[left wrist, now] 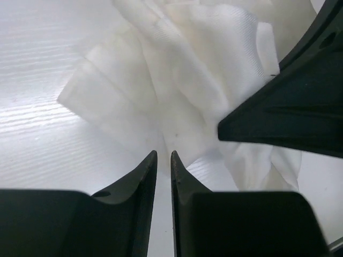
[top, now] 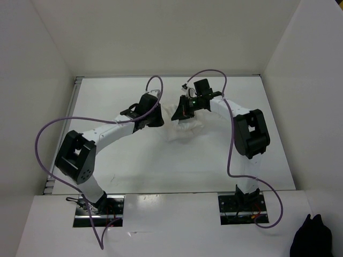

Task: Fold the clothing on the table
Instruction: Fold the skirt

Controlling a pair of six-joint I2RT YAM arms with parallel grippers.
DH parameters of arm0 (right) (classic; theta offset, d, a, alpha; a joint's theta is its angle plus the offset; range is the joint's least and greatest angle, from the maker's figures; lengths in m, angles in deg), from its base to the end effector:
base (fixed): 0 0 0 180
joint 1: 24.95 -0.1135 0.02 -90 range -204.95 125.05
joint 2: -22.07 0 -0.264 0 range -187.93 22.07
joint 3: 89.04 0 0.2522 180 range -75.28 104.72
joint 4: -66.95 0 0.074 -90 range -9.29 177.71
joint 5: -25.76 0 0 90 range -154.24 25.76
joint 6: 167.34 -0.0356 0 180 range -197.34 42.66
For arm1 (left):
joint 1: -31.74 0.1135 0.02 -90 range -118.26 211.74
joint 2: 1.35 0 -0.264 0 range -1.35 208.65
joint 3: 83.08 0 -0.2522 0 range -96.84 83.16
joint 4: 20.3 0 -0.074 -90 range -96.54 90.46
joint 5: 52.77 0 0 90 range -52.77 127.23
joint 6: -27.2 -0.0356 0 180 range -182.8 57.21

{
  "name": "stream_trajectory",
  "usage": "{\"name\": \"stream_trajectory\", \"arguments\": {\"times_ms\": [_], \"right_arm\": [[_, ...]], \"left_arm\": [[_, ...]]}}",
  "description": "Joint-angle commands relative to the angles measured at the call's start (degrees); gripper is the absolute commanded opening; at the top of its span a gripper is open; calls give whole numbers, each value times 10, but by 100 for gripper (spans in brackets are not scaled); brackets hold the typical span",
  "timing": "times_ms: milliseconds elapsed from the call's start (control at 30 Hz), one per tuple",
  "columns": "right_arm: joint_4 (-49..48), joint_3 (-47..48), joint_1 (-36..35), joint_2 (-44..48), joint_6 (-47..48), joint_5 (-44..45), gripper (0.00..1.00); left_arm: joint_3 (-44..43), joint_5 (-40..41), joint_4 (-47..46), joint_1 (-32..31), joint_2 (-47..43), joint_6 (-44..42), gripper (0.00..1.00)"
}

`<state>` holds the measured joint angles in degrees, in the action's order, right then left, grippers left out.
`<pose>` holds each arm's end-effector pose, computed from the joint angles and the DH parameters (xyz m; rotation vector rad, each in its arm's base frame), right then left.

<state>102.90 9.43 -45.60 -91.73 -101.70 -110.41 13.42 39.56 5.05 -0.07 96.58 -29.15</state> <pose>0.3947 0.1762 0.2114 -0.2941 2.5181 1.3245 0.3278 -0.2016 0.2420 -0.0595 2.3255 -0.5496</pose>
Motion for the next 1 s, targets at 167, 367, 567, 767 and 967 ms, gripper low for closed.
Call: {"name": "stream_trajectory", "arguments": {"times_ms": [167,367,567,767,967], "right_arm": [[6,29,-28,40,35,35,0],[12,49,-47,35,41,57,0],[17,55,-84,35,54,96,0],[17,72,-107,1,65,130,0],[6,72,-113,-37,76,151,2]], "left_arm": [[87,101,55,19,-18,70,18],[61,121,82,19,43,86,16],[56,138,87,25,31,92,16],[62,132,87,25,29,92,16],[68,138,93,25,11,92,16]]}}
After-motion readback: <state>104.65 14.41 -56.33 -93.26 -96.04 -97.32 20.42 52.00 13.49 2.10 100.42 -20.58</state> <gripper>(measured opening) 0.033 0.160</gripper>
